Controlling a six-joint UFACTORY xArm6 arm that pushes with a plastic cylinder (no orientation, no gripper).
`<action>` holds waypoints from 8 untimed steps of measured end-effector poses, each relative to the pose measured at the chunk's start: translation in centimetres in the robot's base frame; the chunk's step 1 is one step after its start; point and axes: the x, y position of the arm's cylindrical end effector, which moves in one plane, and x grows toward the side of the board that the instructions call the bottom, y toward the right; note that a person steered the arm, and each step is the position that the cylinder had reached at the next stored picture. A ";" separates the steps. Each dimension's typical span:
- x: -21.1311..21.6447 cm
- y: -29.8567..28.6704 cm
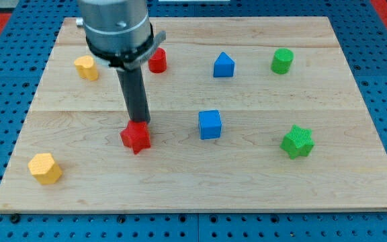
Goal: Move the red star closer to the yellow hexagon
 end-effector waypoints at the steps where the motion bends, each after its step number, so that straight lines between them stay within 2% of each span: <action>1: 2.1 -0.5; 2: 0.7 1.0; 3: 1.4 4.4; 4: 5.3 3.0; 5: 6.4 -0.2; 6: 6.4 -1.8; 7: 5.0 0.5; 8: 4.3 -2.0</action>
